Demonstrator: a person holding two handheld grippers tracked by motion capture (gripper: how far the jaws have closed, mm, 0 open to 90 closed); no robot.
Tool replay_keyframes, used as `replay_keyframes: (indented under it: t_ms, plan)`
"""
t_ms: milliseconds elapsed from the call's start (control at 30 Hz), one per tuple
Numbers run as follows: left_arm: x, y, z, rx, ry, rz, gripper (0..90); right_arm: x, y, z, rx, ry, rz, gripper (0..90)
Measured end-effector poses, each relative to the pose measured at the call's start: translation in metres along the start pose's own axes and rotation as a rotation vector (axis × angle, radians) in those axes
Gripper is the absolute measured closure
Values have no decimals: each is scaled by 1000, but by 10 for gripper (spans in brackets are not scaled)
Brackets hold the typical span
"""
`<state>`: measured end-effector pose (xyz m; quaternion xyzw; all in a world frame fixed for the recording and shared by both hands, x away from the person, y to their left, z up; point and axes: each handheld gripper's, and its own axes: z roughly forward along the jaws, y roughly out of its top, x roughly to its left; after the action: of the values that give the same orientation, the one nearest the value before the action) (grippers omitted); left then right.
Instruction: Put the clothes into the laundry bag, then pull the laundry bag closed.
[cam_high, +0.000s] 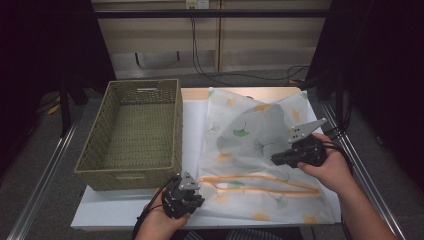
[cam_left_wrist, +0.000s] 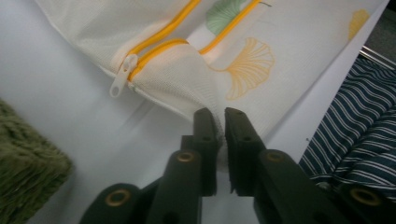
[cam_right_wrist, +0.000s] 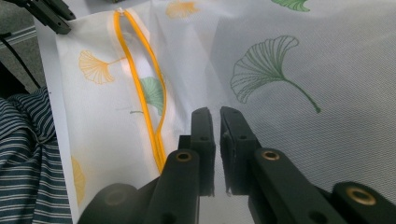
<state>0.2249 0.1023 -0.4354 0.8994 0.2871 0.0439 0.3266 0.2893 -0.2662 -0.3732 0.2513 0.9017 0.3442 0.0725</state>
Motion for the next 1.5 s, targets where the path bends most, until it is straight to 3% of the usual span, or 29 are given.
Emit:
replay_keyframes:
  t_ms: [67,133,267,400,800,1433,1500]
  plan:
    - [1,0,-2,17,-3,2,764,1,2,0,-10,7,5,843]
    - [1,0,-5,-5,4,-18,692,2,5,-1,-18,12,-6,841]
    - [4,-1,-14,6,4,-18,593,7,11,3,-28,24,-19,836]
    - [8,-5,-17,8,22,-45,576,13,19,11,-35,31,-37,833]
    - [15,-10,-15,10,33,-59,535,28,45,37,-60,72,-82,808]
    - [19,-20,-12,24,34,-89,510,46,82,98,-10,157,-105,801]
    - [19,-22,-11,14,39,-107,507,49,84,105,-3,162,-106,800]
